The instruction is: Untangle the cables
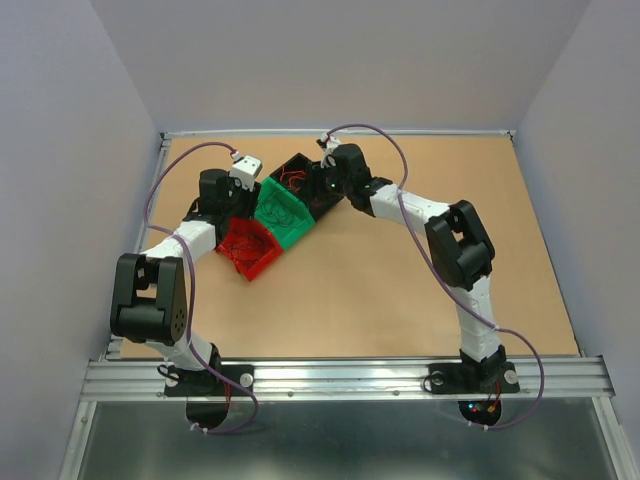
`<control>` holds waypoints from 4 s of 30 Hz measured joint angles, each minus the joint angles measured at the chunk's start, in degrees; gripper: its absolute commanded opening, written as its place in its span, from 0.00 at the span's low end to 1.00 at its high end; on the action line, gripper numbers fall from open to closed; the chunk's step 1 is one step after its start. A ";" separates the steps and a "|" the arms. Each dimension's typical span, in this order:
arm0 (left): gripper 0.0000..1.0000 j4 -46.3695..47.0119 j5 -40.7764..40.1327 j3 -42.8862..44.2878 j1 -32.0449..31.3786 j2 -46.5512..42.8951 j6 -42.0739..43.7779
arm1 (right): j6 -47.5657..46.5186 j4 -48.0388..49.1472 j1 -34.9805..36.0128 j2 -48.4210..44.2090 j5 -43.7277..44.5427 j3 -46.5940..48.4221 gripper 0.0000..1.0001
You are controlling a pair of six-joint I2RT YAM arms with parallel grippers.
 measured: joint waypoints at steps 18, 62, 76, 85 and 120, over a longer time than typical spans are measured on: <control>0.51 0.00 0.04 0.00 0.00 0.00 0.20 | 1.03 0.42 0.00 0.72 -1.90 0.02 0.28; 0.43 -0.02 1.46 0.00 0.00 0.11 0.46 | -5.03 -1.97 7.96 2.97 3.76 6.64 0.01; 0.41 -0.31 1.51 0.79 1.03 2.36 0.39 | -6.21 -4.83 10.12 14.27 9.11 17.70 0.01; 0.45 -1.05 1.75 1.99 1.33 5.18 0.37 | -7.78 -9.07 13.27 19.98 19.04 21.97 0.00; 0.96 13.75 7.13 -19.50 11.06 -33.53 -10.40 | -8.31 -3.98 13.09 -30.80 35.01 -7.48 1.00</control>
